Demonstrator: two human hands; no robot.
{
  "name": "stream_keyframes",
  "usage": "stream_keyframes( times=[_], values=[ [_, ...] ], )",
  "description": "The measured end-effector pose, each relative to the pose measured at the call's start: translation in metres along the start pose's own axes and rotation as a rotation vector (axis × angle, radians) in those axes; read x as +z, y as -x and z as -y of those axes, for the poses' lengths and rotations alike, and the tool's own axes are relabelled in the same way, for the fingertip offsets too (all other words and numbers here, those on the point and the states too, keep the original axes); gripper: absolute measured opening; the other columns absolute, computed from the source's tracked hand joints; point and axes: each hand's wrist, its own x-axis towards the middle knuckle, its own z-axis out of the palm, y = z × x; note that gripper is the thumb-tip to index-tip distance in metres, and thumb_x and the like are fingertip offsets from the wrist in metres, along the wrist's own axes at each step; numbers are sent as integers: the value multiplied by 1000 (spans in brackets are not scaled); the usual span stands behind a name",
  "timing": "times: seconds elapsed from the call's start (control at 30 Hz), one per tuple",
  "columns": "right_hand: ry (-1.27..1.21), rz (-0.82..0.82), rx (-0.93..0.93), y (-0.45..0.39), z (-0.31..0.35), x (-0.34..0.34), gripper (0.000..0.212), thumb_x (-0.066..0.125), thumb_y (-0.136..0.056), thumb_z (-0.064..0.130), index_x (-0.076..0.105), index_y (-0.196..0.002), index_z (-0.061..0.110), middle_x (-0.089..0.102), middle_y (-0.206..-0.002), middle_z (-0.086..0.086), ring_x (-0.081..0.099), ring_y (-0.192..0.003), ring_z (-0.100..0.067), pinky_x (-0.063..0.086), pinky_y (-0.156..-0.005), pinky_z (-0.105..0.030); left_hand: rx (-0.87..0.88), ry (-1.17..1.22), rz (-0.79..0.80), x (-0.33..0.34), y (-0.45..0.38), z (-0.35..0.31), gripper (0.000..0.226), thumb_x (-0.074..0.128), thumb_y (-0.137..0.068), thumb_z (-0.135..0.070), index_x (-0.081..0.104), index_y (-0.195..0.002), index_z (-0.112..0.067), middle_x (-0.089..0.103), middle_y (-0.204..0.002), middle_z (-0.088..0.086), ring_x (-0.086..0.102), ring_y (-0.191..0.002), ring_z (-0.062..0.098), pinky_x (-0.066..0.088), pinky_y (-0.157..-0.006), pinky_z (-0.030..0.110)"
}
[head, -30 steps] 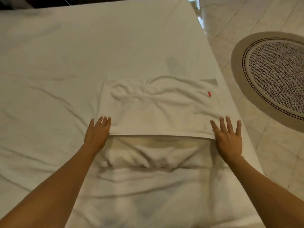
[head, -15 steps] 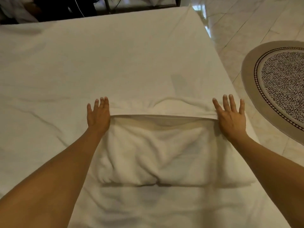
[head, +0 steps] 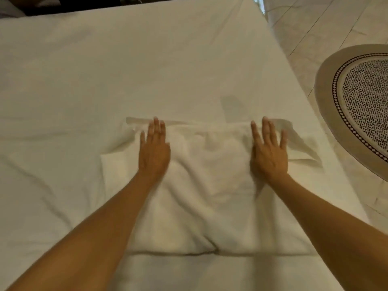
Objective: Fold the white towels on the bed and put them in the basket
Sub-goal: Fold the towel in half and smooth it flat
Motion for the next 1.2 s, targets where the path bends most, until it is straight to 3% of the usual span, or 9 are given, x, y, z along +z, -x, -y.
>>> stream_keyframes(
  times=[0.1,0.23,0.33,0.5,0.6,0.73,0.9,1.03,1.2],
  values=[
    [-126,119,-34,11,14,26,55,15,-98,35,6,-151,26,2,-160,-7,0,-147,-23,-5,-117,-43,44,148,144,35,20,-6,60,14,-97,-39,7,-152,-16,2,-160,6,3,-148,21,4,-119,43],
    [-252,177,85,0,7,49,55,13,-98,48,1,-150,35,-5,-160,2,-8,-146,-16,-5,-117,-37,38,180,84,59,10,6,67,5,-91,-52,7,-152,-24,3,-160,0,4,-148,18,4,-119,40],
    [-308,187,116,-4,5,56,57,16,-97,51,-1,-149,37,-8,-159,9,-11,-145,-10,-3,-115,-31,42,179,45,68,6,6,65,7,-92,-52,7,-152,-27,3,-160,-2,4,-148,17,4,-119,39],
    [-361,255,72,-9,-1,48,58,16,-95,54,-2,-149,39,-10,-158,12,-14,-145,-8,-1,-116,-33,47,216,71,61,1,9,58,18,-98,-48,4,-152,-28,-1,-161,-3,-1,-148,16,1,-119,41],
    [-264,288,62,-16,-30,31,56,14,-96,53,0,-149,39,-10,-159,9,-13,-145,-11,0,-117,-40,80,140,100,50,-3,18,61,21,-99,-49,1,-152,-27,-4,-160,-1,-3,-148,16,-3,-119,42],
    [-16,283,88,-15,-81,17,58,8,-96,51,-6,-150,34,-10,-160,0,-9,-147,-19,-4,-118,-46,-12,12,109,33,-9,50,65,19,-98,-49,0,-152,-18,-3,-160,5,-2,-148,19,-3,-119,44],
    [-49,363,156,-11,-95,20,61,9,-95,54,-8,-149,32,-10,-160,-2,-4,-147,-22,0,-119,-47,55,81,208,24,5,42,64,17,-98,-50,-4,-152,-20,-11,-160,3,-8,-148,17,-2,-120,41],
    [-131,338,216,12,-93,23,60,13,-97,50,-5,-150,28,-6,-160,-9,0,-147,-27,5,-118,-48,59,201,235,28,26,3,63,18,-100,-46,-1,-152,-17,-8,-160,3,-5,-148,17,0,-120,41],
    [-258,167,432,88,-93,28,60,15,-98,47,2,-151,24,-2,-159,-13,-1,-147,-27,2,-118,-48,102,263,269,19,26,-37,64,20,-100,-45,-2,-152,-14,-8,-160,3,-5,-148,15,1,-121,39]
  ],
)
